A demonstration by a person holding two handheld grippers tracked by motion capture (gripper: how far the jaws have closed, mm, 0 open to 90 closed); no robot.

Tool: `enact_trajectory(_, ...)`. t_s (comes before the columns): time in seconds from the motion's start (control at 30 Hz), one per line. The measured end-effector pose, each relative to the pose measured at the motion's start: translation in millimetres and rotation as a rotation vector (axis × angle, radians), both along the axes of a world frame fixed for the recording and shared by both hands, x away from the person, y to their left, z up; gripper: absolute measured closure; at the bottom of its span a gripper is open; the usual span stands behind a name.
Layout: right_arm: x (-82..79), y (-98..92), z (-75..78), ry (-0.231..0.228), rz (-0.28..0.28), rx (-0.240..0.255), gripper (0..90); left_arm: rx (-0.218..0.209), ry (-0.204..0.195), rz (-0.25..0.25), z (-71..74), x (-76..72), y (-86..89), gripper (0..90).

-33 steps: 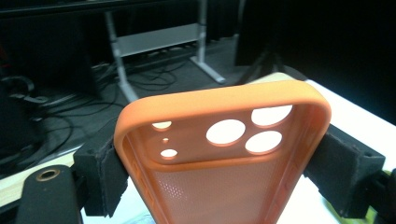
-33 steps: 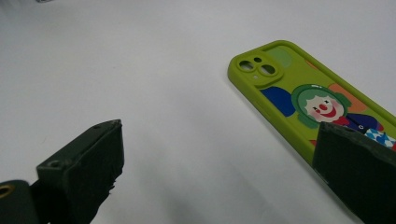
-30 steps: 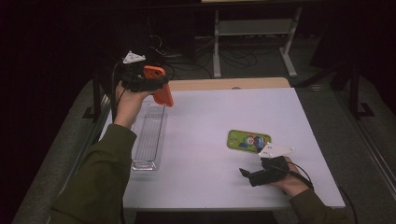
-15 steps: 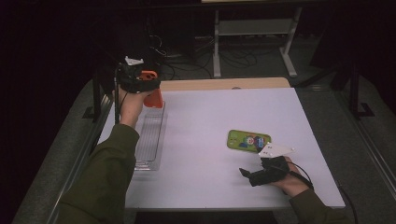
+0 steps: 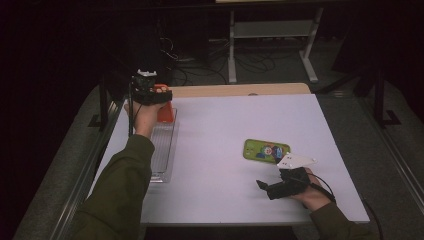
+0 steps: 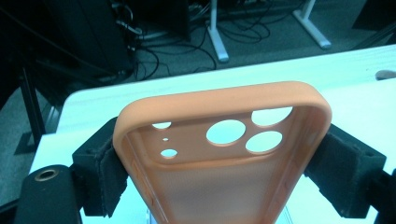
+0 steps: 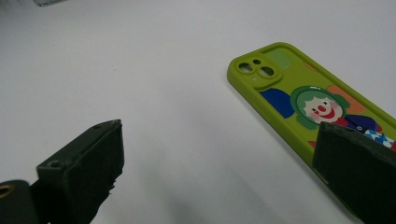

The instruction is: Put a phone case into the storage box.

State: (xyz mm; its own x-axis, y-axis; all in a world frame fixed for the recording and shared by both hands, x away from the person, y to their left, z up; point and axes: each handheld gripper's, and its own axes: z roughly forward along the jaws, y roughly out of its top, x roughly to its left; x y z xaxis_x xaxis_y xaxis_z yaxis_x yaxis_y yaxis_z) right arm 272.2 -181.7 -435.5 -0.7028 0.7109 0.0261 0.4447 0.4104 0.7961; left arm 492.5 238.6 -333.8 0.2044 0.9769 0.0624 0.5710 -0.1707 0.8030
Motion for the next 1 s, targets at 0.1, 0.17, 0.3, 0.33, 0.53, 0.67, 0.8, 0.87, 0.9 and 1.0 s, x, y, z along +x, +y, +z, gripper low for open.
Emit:
enact_trajectory(0.1,0.0,-0.1,0.0,0.0,0.0,0.0,1.6,0.01,-0.005,0.02,-6.0,1.6,-2.2,15.1)
enact_trajectory(0.17,0.1,-0.4,0.2,-0.001,0.0,-0.001,1.6,0.029,-0.001,0.033,-9.2,2.3,-3.4,15.0)
enact_trajectory(0.3,-0.1,-0.6,0.3,-0.003,0.001,-0.001,1.6,0.023,0.008,0.039,-15.2,3.6,-5.1,14.9)
enact_trajectory(0.33,-0.2,-0.7,0.4,-0.004,0.001,-0.001,1.6,0.029,0.015,0.047,-17.1,4.3,-5.9,14.8)
enact_trajectory(0.53,-0.3,-0.8,0.5,-0.004,0.002,-0.001,1.6,0.037,0.017,0.048,-20.0,6.4,-6.1,14.6)
enact_trajectory(0.67,-0.3,-0.7,0.4,-0.003,0.002,-0.001,1.6,0.039,0.027,0.058,-25.0,7.8,-6.3,14.4)
enact_trajectory(0.8,-0.4,-1.1,0.6,-0.004,0.002,0.0,1.6,0.033,0.021,0.057,-25.9,7.5,-6.5,14.2)
enact_trajectory(0.87,-0.3,-1.0,0.5,-0.004,0.001,0.0,1.6,0.028,0.015,0.051,-26.2,8.1,-6.1,13.6)
enact_trajectory(0.9,-0.3,-1.0,0.5,-0.004,0.001,0.0,1.6,0.028,0.015,0.051,-26.2,8.1,-6.1,13.4)
enact_trajectory(1.0,-0.5,-1.0,0.7,-0.004,0.004,-0.003,1.6,0.037,0.012,0.046,-25.9,9.1,-4.5,11.6)
